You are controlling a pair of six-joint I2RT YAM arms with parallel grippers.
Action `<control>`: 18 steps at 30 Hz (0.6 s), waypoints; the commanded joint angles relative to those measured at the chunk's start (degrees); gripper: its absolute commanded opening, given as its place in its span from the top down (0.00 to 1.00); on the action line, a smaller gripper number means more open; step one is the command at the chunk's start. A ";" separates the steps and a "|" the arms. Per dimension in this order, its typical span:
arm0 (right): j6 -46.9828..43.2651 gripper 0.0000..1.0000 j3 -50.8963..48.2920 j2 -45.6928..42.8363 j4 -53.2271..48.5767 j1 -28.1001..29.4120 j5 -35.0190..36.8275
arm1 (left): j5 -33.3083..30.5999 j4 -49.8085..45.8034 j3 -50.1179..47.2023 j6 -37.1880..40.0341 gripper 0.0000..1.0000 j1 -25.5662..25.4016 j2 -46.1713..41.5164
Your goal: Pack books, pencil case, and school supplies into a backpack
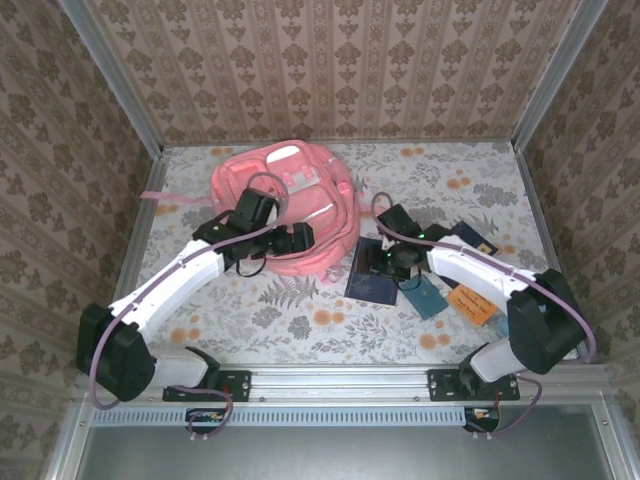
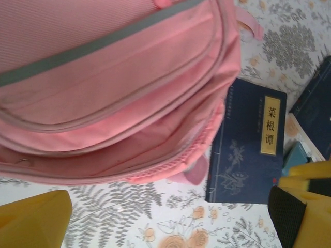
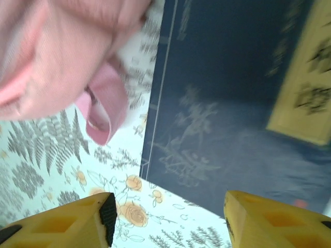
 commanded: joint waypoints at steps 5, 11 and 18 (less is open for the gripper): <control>1.73 0.43 -3.03 -0.62 -4.80 -5.66 3.21 | 1.82 5.13 2.90 -5.06 0.10 -8.65 7.91; 0.28 0.46 0.99 5.41 -5.40 -8.71 4.12 | 3.37 7.51 7.54 -4.13 0.32 -12.32 16.77; -2.46 0.47 3.67 12.17 -4.23 -10.77 3.72 | 2.54 2.31 18.44 0.33 0.43 -13.10 29.93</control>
